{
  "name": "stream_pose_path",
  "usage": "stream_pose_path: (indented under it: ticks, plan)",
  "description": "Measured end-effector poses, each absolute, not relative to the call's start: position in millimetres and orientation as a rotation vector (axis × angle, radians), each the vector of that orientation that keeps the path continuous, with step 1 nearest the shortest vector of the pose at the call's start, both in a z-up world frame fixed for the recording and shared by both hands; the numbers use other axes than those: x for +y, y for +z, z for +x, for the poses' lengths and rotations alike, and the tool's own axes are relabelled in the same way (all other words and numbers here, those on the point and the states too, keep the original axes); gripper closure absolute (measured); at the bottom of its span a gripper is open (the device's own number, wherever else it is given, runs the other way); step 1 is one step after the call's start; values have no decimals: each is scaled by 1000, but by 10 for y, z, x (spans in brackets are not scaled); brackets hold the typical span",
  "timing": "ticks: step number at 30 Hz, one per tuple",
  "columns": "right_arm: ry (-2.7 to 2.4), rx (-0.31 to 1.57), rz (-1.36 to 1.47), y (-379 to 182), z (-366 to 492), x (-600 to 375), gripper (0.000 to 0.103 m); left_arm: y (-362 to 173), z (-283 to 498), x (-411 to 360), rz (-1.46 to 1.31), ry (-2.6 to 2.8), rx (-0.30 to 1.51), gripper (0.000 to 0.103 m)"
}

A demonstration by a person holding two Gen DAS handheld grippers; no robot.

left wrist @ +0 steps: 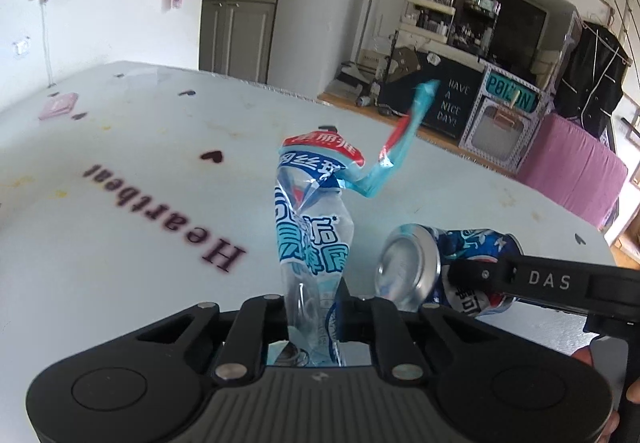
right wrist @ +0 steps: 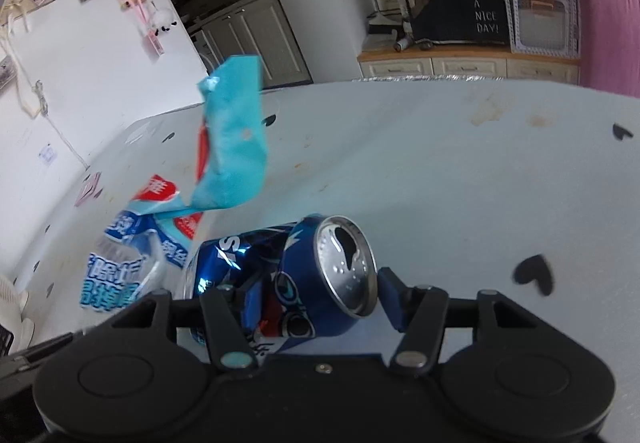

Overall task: Collect trash
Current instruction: 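Lift and carry the bag and can with both tools over the trash bin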

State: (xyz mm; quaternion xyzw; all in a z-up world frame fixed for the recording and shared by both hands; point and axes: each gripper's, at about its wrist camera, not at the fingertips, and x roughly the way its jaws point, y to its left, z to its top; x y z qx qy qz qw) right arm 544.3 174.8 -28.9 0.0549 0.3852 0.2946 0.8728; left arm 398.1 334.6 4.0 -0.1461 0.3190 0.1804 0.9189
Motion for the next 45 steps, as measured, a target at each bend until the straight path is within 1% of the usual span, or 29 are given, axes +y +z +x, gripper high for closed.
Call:
stream_pose_path:
  ticks: [7,16,26,37,45]
  plan:
    - [663,735,91,-150,5306,1378,44,131,3684,3028,-286,409,612,90]
    - [725,640,57,109,5070,738,45,487,3300,2500,-221,430,548,90]
    - [695,595,-35,390,4895,-72,45,622,3264,1865,-184,330,543,90]
    - [596,576,-77,576,4403,-969,45,791,3165,1144,-163,191,495,90]
    - [488,545,-67,686,4038,-1690,45,794,3053,653,-152,98,478,90]
